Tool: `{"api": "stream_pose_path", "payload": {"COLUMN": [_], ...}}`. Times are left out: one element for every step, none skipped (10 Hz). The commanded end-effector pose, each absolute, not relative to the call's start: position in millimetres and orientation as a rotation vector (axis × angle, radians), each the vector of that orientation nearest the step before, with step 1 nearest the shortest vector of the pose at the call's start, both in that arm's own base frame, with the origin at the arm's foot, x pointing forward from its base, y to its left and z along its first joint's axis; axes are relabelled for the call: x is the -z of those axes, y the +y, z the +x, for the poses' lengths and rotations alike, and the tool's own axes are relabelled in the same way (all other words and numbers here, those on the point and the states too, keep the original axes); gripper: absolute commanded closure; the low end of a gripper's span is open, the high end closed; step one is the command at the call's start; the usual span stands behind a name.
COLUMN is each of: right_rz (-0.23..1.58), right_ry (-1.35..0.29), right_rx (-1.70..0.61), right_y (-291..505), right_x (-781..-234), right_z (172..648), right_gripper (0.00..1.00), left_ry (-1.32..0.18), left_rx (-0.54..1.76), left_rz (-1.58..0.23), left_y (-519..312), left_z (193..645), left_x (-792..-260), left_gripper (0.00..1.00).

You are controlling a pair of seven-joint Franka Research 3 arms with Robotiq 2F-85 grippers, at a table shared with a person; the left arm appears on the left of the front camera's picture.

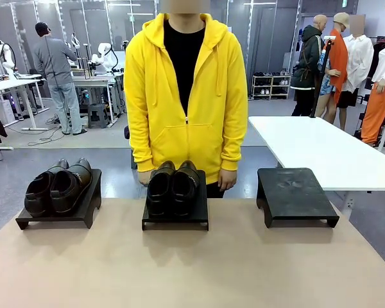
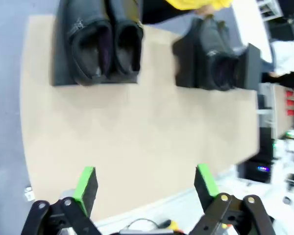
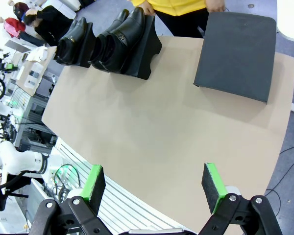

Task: Place the shoes on the stand as instructed by the person.
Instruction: Pick up another pair of Shoes and place it on the Shoes Stand indicated by the person.

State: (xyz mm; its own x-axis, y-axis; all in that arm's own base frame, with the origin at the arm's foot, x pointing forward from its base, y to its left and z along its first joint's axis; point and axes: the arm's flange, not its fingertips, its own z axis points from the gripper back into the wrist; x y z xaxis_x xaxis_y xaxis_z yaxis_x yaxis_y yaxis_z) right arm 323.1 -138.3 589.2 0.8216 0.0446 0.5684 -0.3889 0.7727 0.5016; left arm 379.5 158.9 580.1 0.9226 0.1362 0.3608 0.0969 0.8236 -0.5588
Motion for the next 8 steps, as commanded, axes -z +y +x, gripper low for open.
{"api": "stream_pose_path", "payload": {"right_rz": [0.660,0.660,0.660,0.660,0.660,0.660,0.660,0.660], "right_ry": [-0.581,-0.581,-0.581,-0.581,-0.581,-0.581,-0.581,-0.581], "right_rx": [-0.267,-0.267,-0.267,-0.267,-0.267,-0.267,-0.267,-0.267], "right_y": [-139.0,-139.0,-139.0,-139.0,-139.0,-139.0,-139.0,-139.0], "right_x": [-589.5,-589.5,-589.5,-589.5,-589.5,-589.5,-589.5,-589.5], "right_z": [322.8,322.8,322.8,322.8,322.8,322.8,322.8,322.8], "right_gripper": [0.00,0.00,0.00,0.00,0.00,0.00,0.00,0.00], "left_ry": [-0.404,-0.423,-0.446,-0.482,-0.497,-0.497,-0.497,-0.494], "left_rx": [-0.025,-0.006,-0.015,-0.016,-0.021,-0.025,-0.010,-0.021], "left_rz": [-0.815,-0.905,-0.979,-1.047,-1.082,-1.092,-1.119,-1.123], "left_y": [203.9,221.2,235.2,248.4,257.3,264.1,270.3,276.4], "left_z": [339.8,323.7,312.7,303.4,300.6,300.6,301.8,305.4], "left_x": [-555.0,-543.1,-532.1,-518.7,-507.2,-498.5,-493.5,-488.8], "left_gripper": [0.00,0.00,0.00,0.00,0.00,0.00,0.00,0.00]}}
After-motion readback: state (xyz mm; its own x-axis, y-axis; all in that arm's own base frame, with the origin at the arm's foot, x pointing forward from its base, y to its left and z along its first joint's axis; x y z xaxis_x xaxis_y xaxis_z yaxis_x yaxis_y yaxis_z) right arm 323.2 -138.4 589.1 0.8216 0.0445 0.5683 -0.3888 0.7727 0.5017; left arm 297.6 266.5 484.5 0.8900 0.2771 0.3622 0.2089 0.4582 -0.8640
